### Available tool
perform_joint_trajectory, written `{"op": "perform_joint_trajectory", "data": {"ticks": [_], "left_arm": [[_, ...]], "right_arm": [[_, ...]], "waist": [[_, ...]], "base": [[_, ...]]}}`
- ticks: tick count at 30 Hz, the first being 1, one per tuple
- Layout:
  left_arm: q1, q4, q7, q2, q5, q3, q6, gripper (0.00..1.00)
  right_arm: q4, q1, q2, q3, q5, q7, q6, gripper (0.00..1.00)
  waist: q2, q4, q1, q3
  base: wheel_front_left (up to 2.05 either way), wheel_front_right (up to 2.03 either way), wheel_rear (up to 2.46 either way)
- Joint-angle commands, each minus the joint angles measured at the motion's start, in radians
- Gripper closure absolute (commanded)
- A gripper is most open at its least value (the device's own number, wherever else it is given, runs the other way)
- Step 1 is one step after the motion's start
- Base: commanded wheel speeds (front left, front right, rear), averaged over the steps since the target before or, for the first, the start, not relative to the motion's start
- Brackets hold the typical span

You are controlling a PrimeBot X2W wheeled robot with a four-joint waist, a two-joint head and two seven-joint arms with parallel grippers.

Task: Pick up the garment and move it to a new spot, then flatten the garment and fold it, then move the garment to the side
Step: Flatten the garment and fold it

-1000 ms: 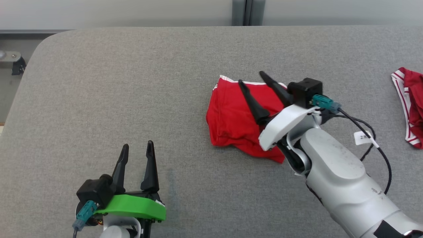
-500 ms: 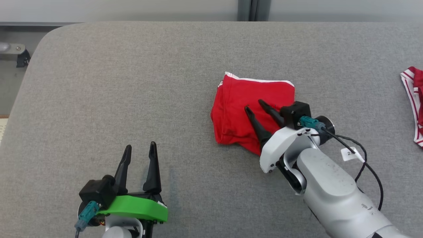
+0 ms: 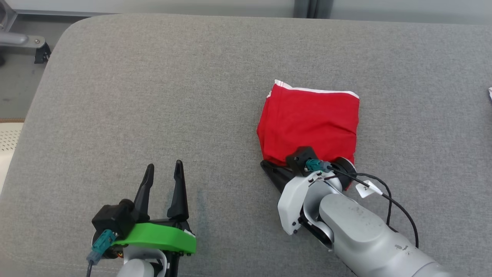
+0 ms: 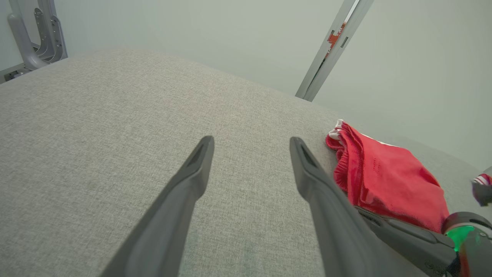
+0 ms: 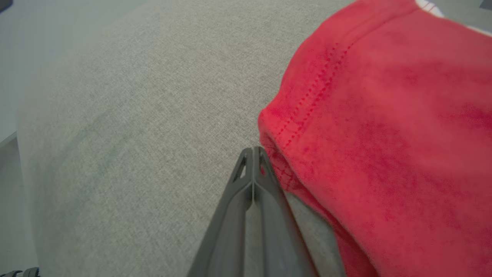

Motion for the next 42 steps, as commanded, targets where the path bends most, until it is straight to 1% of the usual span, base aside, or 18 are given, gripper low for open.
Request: {"op": "perform_joint_trajectory", "data": {"ticks": [1, 5, 9, 11, 12, 13, 14, 18, 21, 27, 30, 31, 36, 42], "left_arm": [[-0.013, 0.001, -0.003, 0.001, -0.003, 0.002, 0.005, 0.00], [-0.007, -0.003, -0.003, 0.001, 0.002, 0.017, 0.008, 0.00], [-0.005, -0.006, -0.003, 0.002, 0.014, 0.032, 0.007, 0.00], [-0.006, -0.009, -0.003, 0.002, 0.024, 0.042, 0.003, 0.00], [-0.007, -0.010, -0.003, 0.002, 0.029, 0.048, 0.001, 0.00], [-0.010, -0.011, -0.003, 0.002, 0.036, 0.052, -0.002, 0.00], [-0.014, -0.013, -0.003, 0.002, 0.042, 0.057, -0.003, 0.00], [-0.027, -0.015, -0.003, 0.002, 0.069, 0.075, -0.012, 0.00], [-0.035, -0.007, -0.003, 0.002, 0.087, 0.086, -0.017, 0.00], [-0.018, 0.010, -0.003, 0.002, 0.119, 0.102, -0.014, 0.00], [0.007, 0.009, -0.003, 0.002, 0.142, 0.113, -0.007, 0.00], [0.027, 0.007, -0.003, 0.002, 0.143, 0.120, -0.003, 0.00], [0.079, 0.005, -0.003, 0.002, 0.145, 0.131, 0.003, 0.00], [0.122, -0.003, -0.003, 0.002, 0.140, 0.142, 0.009, 0.00]], "right_arm": [[0.006, -0.015, -0.002, 0.022, 0.015, -0.004, -0.001, 1.00], [0.002, -0.035, -0.002, 0.066, 0.046, -0.048, -0.001, 1.00], [-0.032, -0.051, -0.006, 0.062, 0.059, -0.088, -0.001, 1.00], [-0.062, -0.047, -0.017, 0.040, 0.058, -0.097, -0.001, 0.62], [-0.083, -0.040, -0.023, 0.022, 0.054, -0.100, -0.001, 0.46], [-0.102, -0.032, -0.029, 0.003, 0.051, -0.102, -0.001, 0.11], [-0.138, -0.023, -0.037, -0.032, 0.041, -0.102, -0.001, 0.00], [-0.259, 0.055, -0.068, -0.188, -0.019, -0.101, -0.001, 0.00], [-0.332, 0.126, -0.074, -0.303, -0.073, -0.102, -0.001, 0.00], [-0.446, 0.294, -0.060, -0.498, -0.176, -0.101, -0.001, 0.00], [-0.495, 0.367, -0.043, -0.568, -0.207, -0.101, -0.001, 0.00], [-0.525, 0.411, -0.033, -0.608, -0.224, -0.102, -0.001, 0.00], [-0.587, 0.501, -0.012, -0.685, -0.278, -0.101, -0.001, 0.00], [-0.623, 0.556, -0.004, -0.712, -0.302, -0.101, -0.001, 0.00]], "waist": [[0.0000, -0.001, 0.0000, 0.001], [0.0000, -0.020, 0.0000, -0.002], [0.0000, -0.050, 0.0000, -0.014], [0.0000, -0.067, 0.0000, -0.023], [0.0000, -0.077, 0.0000, -0.028], [0.0000, -0.084, 0.0000, -0.032], [0.0000, -0.093, 0.0000, -0.037], [0.0000, -0.124, 0.0000, -0.057], [0.0000, -0.144, 0.0000, -0.074], [0.0000, -0.181, 0.0000, -0.114], [0.0000, -0.197, 0.0000, -0.129], [0.0000, -0.206, 0.0000, -0.140], [0.0000, -0.218, 0.0000, -0.167], [0.0000, -0.222, 0.0000, -0.192]], "base": [[0.00, 0.00, 0.00], [0.00, 0.00, 0.00], [0.00, 0.00, 0.00], [0.00, 0.00, 0.00], [0.00, 0.00, 0.00], [0.00, 0.00, 0.00], [0.00, 0.00, 0.00], [0.00, 0.00, 0.00], [0.00, 0.00, 0.00], [0.00, 0.00, 0.00], [0.00, 0.00, 0.00], [0.00, 0.00, 0.00], [0.00, 0.00, 0.00], [0.00, 0.00, 0.00]]}}
